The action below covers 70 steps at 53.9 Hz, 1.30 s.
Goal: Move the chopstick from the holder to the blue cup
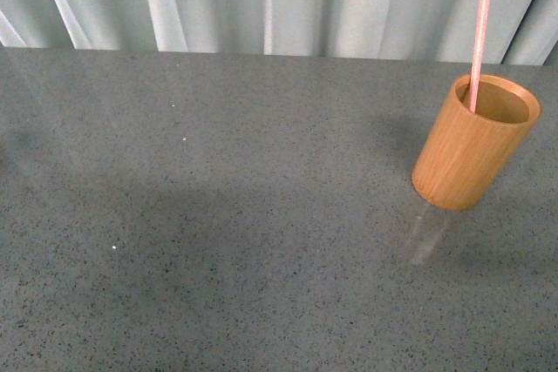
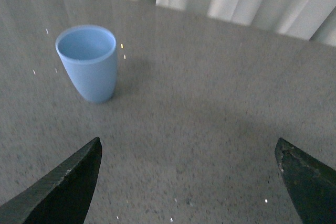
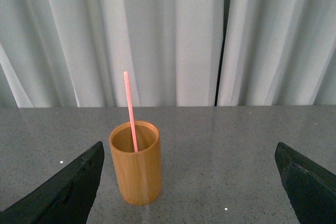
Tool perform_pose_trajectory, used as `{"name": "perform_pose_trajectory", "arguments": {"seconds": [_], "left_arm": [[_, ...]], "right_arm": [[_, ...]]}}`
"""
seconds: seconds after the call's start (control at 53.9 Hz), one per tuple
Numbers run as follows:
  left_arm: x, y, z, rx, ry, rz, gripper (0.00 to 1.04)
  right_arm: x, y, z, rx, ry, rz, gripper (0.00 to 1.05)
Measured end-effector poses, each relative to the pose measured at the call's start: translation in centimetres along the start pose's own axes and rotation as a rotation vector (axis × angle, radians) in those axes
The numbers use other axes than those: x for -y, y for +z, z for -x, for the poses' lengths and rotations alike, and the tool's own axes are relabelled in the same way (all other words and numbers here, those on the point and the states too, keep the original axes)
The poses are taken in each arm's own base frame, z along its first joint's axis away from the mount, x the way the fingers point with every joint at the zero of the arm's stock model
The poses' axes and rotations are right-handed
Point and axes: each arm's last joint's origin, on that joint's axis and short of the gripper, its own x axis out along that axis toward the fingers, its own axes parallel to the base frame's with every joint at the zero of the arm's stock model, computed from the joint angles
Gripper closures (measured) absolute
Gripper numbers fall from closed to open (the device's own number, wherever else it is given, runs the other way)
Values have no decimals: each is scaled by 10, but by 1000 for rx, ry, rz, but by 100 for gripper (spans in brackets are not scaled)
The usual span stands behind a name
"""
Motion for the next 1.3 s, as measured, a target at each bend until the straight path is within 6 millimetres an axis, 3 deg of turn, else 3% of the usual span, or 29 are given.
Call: {"name": "perform_pose_trajectory", "arguments": {"seconds": [0.093, 0.204, 0.427, 0.519, 0.649, 0.89, 1.299], "left_arm": [[-4, 9, -13, -61, 9, 36, 7], [-14, 46, -38, -79, 58, 13, 7], [-36, 108, -118, -359, 124, -128, 7], [-41, 122, -139, -404, 122, -168, 7], [-49, 129, -164, -448, 165, -218, 7], [-66, 117, -204, -549, 216, -242, 7], [-83, 105, -241, -583, 272, -257, 7]], "right_arm": [[0, 0, 0, 0, 0, 0, 10], [0, 0, 0, 0, -1, 0, 10], [0, 0, 0, 0, 0, 0, 10], [0, 0, 0, 0, 0, 0, 10], [0, 0, 0, 0, 0, 0, 10], [0, 0, 0, 0, 0, 0, 10], [0, 0, 0, 0, 0, 0, 10]]}}
